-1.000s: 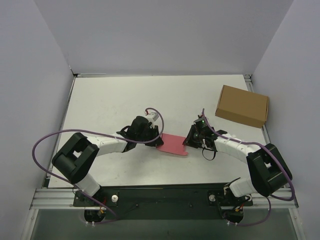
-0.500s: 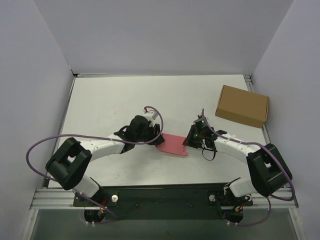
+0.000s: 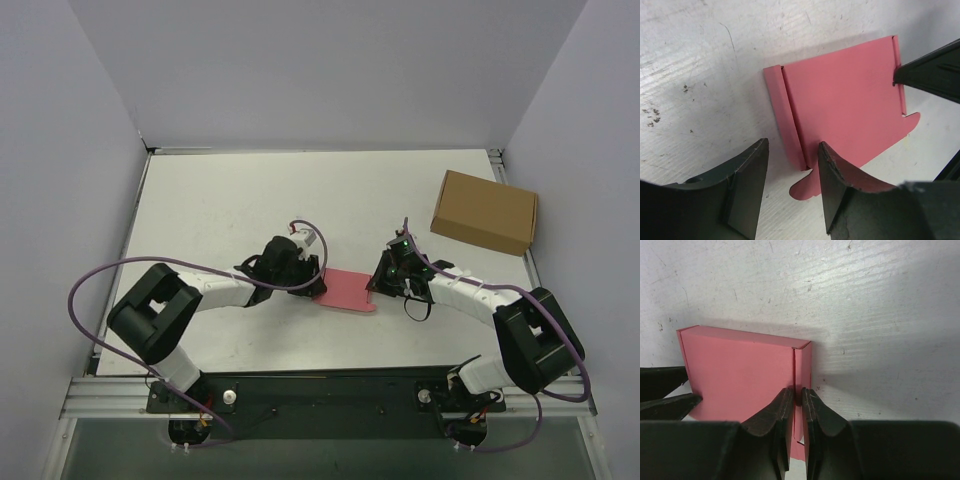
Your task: Fold the paper box
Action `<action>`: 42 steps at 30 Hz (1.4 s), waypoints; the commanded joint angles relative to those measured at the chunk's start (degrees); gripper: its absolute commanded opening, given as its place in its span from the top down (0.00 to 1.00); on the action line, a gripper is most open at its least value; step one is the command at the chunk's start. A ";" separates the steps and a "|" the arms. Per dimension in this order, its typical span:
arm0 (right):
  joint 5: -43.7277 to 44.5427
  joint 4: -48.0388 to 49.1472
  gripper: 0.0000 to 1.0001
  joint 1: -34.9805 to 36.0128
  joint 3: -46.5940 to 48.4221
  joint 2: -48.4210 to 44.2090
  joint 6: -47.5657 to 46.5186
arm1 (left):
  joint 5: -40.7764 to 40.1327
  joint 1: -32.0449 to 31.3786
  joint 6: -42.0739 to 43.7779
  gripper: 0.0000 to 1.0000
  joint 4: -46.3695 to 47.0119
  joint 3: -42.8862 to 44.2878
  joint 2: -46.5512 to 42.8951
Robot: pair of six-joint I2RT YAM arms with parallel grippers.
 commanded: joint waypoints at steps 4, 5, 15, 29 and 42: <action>4.85 -9.33 0.86 0.03 -1.32 0.15 -2.52 | -2.28 -0.11 3.54 0.52 -0.54 -0.03 3.18; 4.85 -9.33 0.86 0.12 -1.40 0.15 -2.61 | -2.28 -0.11 4.07 0.53 -0.45 -0.04 3.36; 7.92 -12.48 0.54 2.66 0.26 -5.37 -7.61 | -2.72 -0.64 6.45 0.61 -0.98 -0.39 3.72; 26.99 -16.28 0.18 22.17 7.56 -12.42 -31.51 | 2.28 2.43 3.46 0.38 -0.98 3.92 -5.95; 23.30 -8.01 0.17 24.55 11.07 -5.91 -41.81 | 7.82 6.04 0.21 0.35 4.90 1.38 -4.29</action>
